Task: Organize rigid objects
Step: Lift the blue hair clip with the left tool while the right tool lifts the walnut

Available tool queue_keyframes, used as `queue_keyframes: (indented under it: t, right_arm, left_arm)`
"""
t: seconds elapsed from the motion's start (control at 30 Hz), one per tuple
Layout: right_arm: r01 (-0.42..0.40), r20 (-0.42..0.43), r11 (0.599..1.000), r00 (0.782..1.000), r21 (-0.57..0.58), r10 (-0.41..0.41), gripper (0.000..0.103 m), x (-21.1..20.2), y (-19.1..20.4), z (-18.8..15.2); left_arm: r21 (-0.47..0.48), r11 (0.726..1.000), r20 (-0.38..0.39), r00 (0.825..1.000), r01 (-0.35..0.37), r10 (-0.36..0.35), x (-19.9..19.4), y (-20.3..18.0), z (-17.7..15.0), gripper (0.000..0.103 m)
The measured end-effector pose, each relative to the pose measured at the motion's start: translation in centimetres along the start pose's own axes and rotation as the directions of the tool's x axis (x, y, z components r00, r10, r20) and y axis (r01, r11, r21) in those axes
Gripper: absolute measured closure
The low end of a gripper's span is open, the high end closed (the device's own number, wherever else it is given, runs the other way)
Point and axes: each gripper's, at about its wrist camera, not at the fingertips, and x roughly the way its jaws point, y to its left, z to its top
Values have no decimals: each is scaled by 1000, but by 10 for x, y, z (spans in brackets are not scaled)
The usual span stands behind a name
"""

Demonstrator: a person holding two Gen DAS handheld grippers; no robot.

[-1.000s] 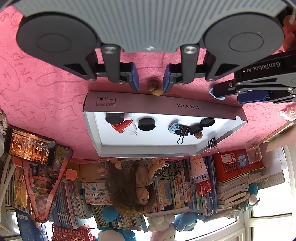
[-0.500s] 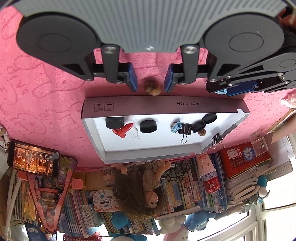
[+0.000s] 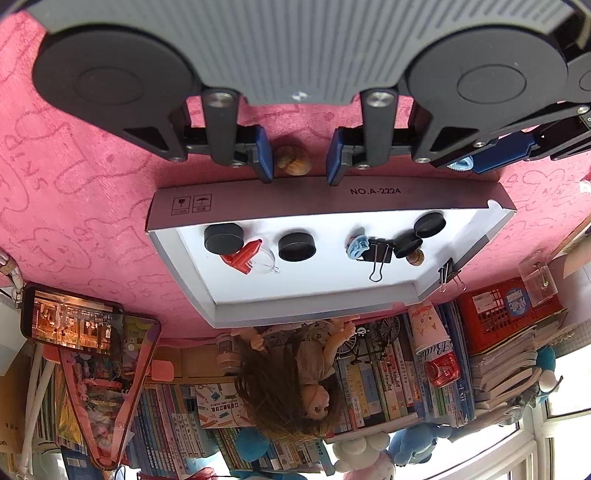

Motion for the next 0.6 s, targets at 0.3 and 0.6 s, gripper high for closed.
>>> queue_keyframes:
  t: [0.3,0.6]
  right_arm:
    - [-21,14,999,1000,-30,21,78,-3,-2,-3]
    - [-45,30,998,998,-52,46,77,-8,-3,-8]
  left_arm:
    - [-5,1000,-5,1000,0,0,0,1,-1,67]
    - [-6,1000,2,1000,4,-4,-1,0,0,67]
